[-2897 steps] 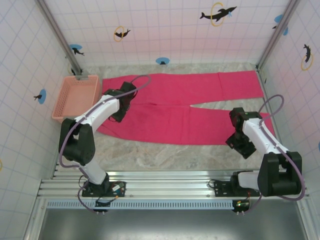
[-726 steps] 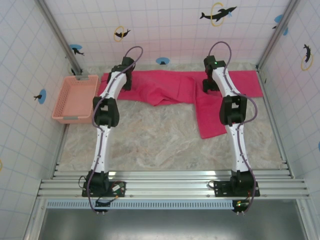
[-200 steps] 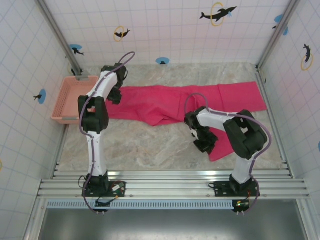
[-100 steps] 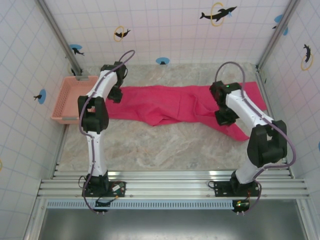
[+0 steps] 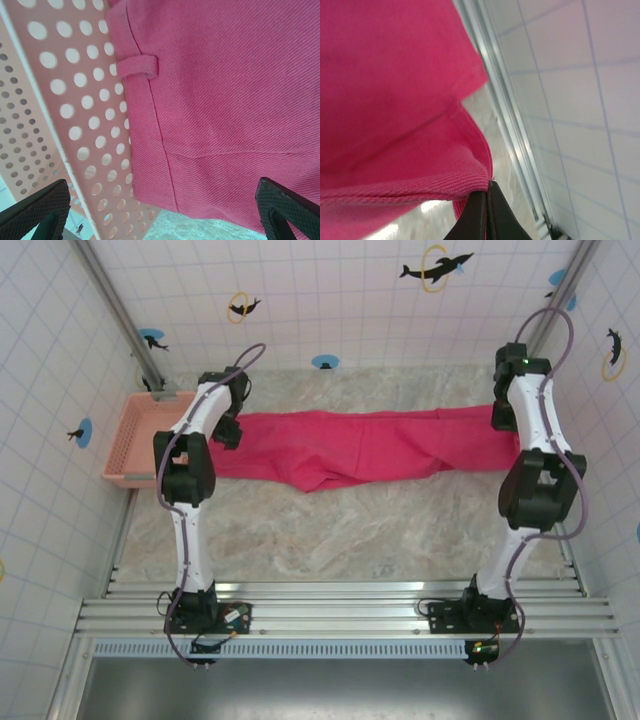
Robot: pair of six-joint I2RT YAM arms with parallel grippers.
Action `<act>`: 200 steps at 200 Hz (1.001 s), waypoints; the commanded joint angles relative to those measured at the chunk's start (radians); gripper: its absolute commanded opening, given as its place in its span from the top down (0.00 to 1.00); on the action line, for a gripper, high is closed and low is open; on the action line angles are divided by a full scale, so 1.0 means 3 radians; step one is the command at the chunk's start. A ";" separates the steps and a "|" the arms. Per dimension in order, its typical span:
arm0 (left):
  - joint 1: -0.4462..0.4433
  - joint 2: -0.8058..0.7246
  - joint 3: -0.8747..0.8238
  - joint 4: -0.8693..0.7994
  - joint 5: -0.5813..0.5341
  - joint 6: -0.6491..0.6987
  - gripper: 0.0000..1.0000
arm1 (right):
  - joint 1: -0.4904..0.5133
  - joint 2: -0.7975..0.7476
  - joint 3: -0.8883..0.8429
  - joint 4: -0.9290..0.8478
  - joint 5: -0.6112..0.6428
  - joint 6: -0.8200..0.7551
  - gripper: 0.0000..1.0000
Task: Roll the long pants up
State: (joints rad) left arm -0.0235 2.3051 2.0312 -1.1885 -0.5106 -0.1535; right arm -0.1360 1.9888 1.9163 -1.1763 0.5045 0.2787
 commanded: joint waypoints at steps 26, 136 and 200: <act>0.0014 -0.0083 0.0013 -0.0138 -0.0095 -0.0089 0.02 | -0.0040 0.1117 0.1333 0.0046 0.0173 0.0007 1.00; -0.0060 0.0084 0.0088 -0.0467 -0.0368 -0.0575 0.03 | -0.0273 0.2189 0.2663 0.0550 0.0247 0.0268 1.00; -0.0061 0.0442 0.0391 -0.0764 -0.0492 -0.0839 0.03 | -0.0325 0.2474 0.2762 0.0832 -0.0040 0.0532 0.83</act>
State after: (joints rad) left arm -0.0402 2.3749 2.0956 -1.3354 -0.6212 -0.3473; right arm -0.2306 2.6625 2.7140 -0.9794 0.5205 0.3828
